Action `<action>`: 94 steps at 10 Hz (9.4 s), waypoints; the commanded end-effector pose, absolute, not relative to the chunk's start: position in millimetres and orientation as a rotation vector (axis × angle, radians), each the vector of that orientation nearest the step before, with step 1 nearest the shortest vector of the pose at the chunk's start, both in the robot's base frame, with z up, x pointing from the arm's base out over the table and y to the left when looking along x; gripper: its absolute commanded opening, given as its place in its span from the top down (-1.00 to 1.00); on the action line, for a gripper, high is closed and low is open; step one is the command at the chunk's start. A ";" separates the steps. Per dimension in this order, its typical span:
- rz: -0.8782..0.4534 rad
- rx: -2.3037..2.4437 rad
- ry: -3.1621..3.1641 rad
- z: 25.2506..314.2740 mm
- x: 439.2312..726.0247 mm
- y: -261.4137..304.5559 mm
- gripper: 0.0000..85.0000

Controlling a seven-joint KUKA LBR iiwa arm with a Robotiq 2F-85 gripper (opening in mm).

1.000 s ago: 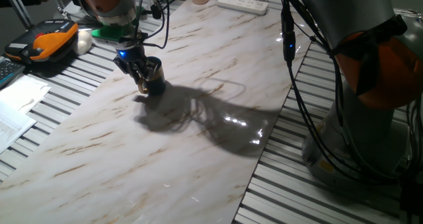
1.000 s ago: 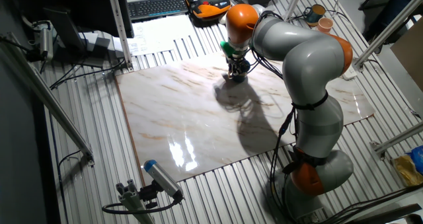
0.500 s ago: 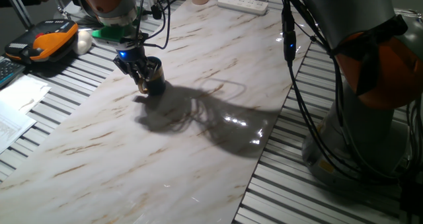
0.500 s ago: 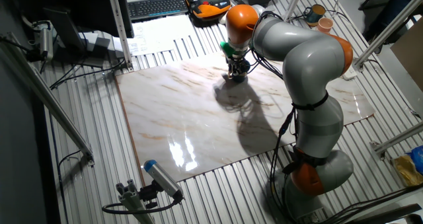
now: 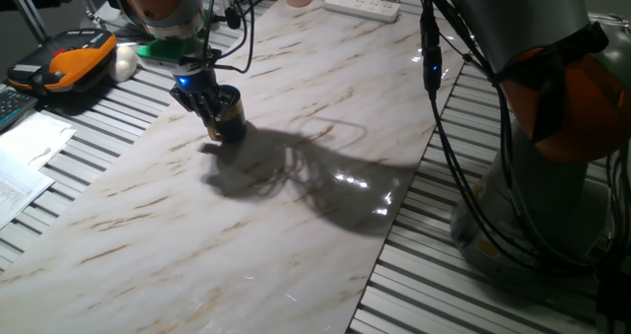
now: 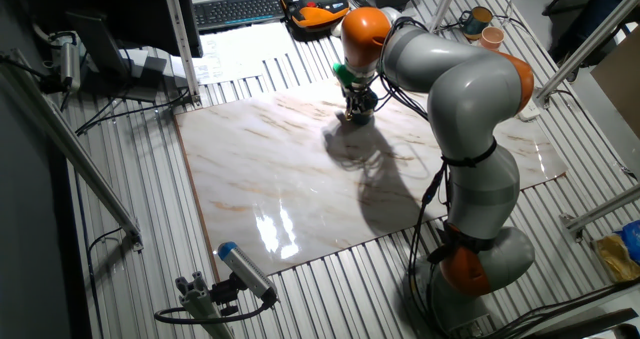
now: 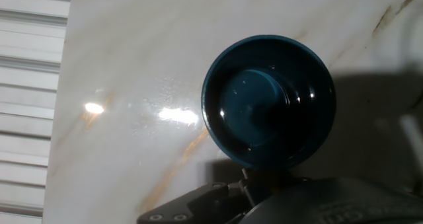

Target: Pick up the cup

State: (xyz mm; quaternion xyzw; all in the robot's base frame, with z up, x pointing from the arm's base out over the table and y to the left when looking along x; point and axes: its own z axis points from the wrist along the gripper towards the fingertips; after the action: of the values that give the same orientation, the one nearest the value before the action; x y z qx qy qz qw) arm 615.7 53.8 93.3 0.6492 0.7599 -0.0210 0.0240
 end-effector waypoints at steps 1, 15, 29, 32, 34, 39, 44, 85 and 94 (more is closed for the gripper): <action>-0.066 2.005 2.354 93.0 615.6 53.7 0.60; -0.086 1.971 2.369 97.6 615.5 53.5 1.00; -0.107 1.909 2.415 173.0 613.3 74.3 1.00; -0.097 1.892 2.428 186.9 613.3 72.2 1.00; -0.079 1.875 2.441 190.5 613.6 69.3 1.00; -0.066 1.859 2.453 194.1 614.1 74.8 1.00; -0.068 1.845 2.461 194.8 613.5 76.8 1.00; -0.054 1.799 2.499 192.9 614.6 81.6 1.00; -0.100 1.789 2.498 191.8 615.8 81.7 1.00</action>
State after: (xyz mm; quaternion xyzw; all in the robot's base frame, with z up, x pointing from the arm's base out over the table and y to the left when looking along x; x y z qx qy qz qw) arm 615.8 81.7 191.8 0.5814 0.8123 -0.0322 0.0337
